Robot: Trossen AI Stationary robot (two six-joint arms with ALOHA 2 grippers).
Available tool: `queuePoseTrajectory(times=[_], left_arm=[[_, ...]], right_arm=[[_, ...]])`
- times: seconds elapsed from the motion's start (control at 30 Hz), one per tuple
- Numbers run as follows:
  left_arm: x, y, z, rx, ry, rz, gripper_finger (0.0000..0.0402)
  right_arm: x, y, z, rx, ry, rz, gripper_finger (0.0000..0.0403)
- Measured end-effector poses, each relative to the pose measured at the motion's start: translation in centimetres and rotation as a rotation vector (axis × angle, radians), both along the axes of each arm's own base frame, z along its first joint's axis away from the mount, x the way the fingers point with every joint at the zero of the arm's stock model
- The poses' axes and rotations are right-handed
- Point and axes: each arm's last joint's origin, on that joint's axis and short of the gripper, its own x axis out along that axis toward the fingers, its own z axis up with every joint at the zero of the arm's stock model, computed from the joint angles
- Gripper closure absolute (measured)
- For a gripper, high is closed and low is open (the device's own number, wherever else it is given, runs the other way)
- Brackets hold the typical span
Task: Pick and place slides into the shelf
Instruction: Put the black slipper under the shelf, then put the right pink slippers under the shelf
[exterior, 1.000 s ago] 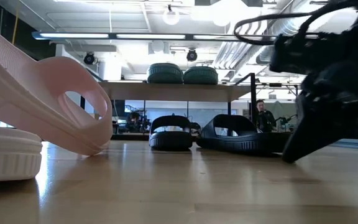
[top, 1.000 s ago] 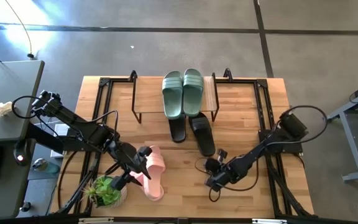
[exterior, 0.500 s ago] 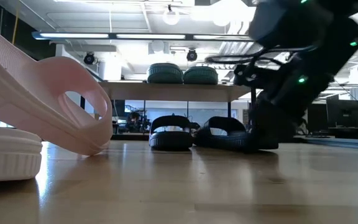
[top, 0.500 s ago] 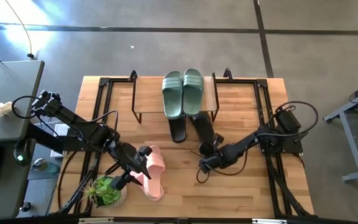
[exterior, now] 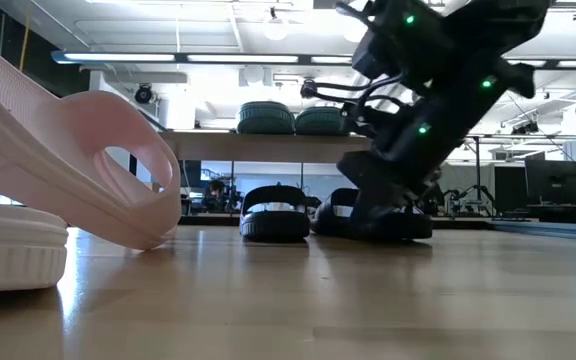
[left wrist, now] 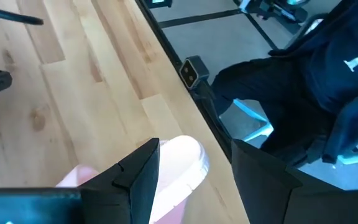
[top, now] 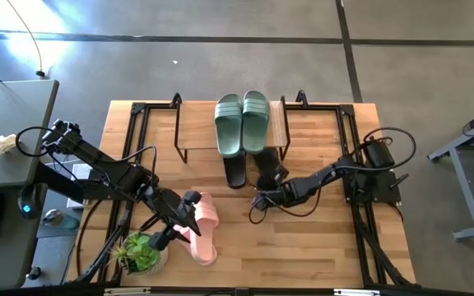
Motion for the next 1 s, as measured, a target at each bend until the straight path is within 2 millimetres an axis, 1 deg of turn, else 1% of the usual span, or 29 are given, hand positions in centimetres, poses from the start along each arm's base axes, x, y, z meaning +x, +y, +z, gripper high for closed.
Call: queuePoseTrajectory(times=[0.1,0.23,0.3,0.4,0.57,0.67,0.77,0.9,1.0], left_arm=[[0.0,0.0,-0.2,0.013,-0.006,0.019,0.0218],[-0.1,0.2,-1.4,0.039,0.023,0.073,0.0218],[-0.2,0.4,-2.3,0.06,0.04,0.13,0.0218],[-0.3,0.7,-4.2,0.096,0.041,0.222,0.0218],[-0.3,1.3,-6.9,0.149,-0.022,0.357,0.0218],[-0.5,1.9,-7.7,0.266,-0.078,0.496,0.0218],[-0.4,2.6,-8.3,0.383,-0.102,0.613,0.0218],[0.6,3.6,-10.0,0.411,-0.026,0.667,0.0218],[1.5,4.4,-12.4,0.47,0.071,0.683,0.0218]], right_arm=[[0.2,-0.8,0.0,-0.004,0.002,-0.022,0.0403],[0.6,-1.7,0.2,-0.018,-0.008,-0.013,0.0403],[0.9,-1.9,0.3,-0.015,-0.028,0.007,0.0403],[1.4,-1.8,0.6,-0.008,-0.061,0.058,0.0403],[2.0,-0.3,1.4,-0.02,-0.071,0.153,0.0403],[1.9,0.9,1.9,-0.053,-0.011,0.179,0.0403],[1.4,1.9,2.4,-0.071,0.07,0.153,0.0403],[-0.1,3.3,2.9,-0.094,0.196,0.083,0.0403],[-1.5,4.5,2.9,-0.092,0.253,0.054,0.0403]])
